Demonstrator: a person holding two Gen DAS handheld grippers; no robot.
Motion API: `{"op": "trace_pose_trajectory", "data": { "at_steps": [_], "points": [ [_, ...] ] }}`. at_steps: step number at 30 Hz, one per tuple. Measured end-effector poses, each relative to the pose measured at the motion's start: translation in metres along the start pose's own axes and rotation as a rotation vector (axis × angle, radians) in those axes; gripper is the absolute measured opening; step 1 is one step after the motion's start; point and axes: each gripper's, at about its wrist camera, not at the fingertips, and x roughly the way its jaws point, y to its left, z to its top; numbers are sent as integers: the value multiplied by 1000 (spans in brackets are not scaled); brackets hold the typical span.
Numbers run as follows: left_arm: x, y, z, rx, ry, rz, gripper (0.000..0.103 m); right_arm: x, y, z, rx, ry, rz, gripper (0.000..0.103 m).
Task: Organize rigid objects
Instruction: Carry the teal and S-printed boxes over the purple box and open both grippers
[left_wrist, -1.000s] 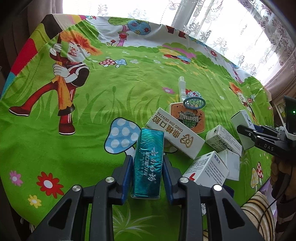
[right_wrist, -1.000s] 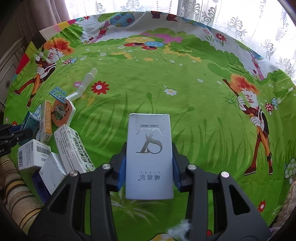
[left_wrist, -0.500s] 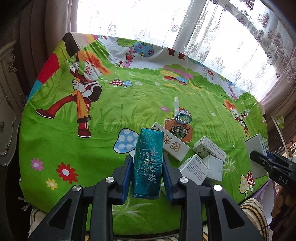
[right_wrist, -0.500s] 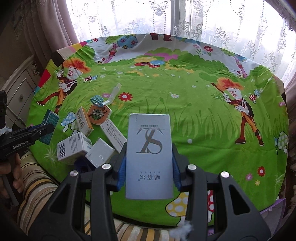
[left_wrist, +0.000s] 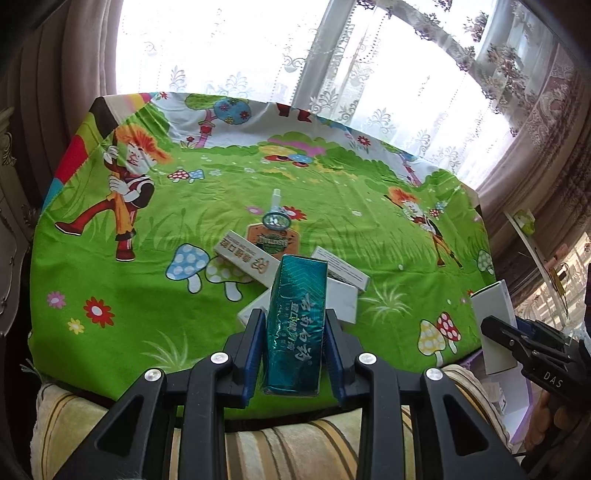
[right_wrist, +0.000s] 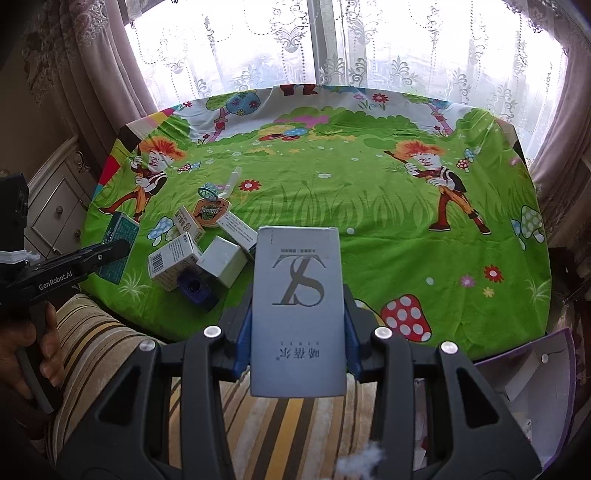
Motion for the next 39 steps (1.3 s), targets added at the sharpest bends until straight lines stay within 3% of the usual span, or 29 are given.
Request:
{"op": "trace_pose_trajectory", "data": {
  "at_steps": [8, 28, 39],
  "points": [
    [-12, -64, -21, 112, 31, -92, 32, -41, -36, -26, 52, -30, -48, 45],
    [-12, -233, -84, 431, 210, -389, 32, -121, -155, -112, 231, -36, -240, 45],
    [-14, -307, -121, 609, 293, -479, 32, -151, -209, -142, 346, -42, -347, 45]
  ]
}}
